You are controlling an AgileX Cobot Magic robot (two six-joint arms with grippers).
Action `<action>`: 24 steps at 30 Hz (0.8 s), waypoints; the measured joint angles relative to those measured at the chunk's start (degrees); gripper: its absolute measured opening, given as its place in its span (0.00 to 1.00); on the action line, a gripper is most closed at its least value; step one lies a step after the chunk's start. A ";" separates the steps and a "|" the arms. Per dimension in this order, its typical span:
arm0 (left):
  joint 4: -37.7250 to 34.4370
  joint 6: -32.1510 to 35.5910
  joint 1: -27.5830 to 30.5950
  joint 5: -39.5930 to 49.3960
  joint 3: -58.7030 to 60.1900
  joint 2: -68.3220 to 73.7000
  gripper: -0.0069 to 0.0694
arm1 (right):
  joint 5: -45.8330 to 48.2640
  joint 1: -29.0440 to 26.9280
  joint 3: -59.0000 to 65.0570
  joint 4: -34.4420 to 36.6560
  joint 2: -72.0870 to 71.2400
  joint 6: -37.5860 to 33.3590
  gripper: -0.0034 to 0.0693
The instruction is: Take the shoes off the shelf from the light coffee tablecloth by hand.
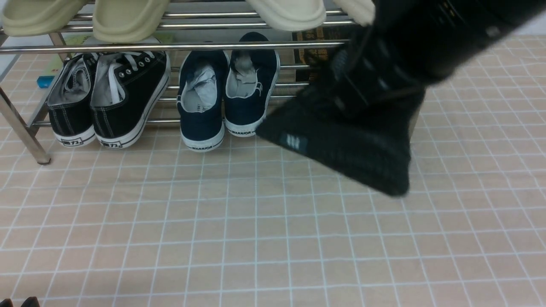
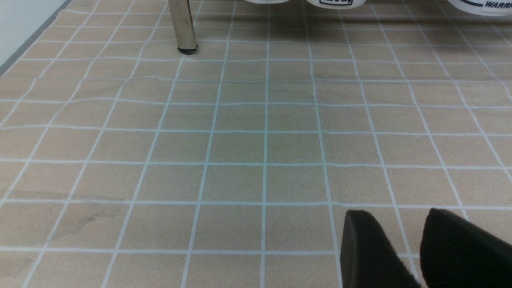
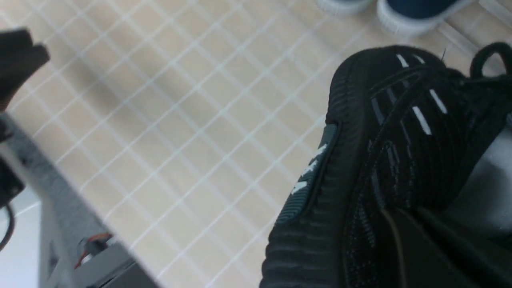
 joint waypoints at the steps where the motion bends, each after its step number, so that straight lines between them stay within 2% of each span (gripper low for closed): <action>1: 0.00 0.00 0.00 0.00 0.00 0.00 0.40 | 0.00 0.52 1.58 -0.11 -0.57 1.20 0.08; 9: 0.00 0.00 0.00 0.00 0.00 0.00 0.40 | 0.00 3.95 7.57 -3.48 3.16 4.34 0.08; 16: 0.00 0.00 0.00 0.00 0.00 0.00 0.40 | -2.13 4.02 7.61 -11.27 9.06 4.33 0.08; 19: 0.00 0.00 0.00 0.00 0.00 0.00 0.40 | -5.56 4.02 7.61 -16.93 12.15 4.57 0.08; 24: 0.00 0.00 0.00 0.00 0.00 0.00 0.40 | -8.35 4.02 7.61 -21.03 14.60 5.40 0.08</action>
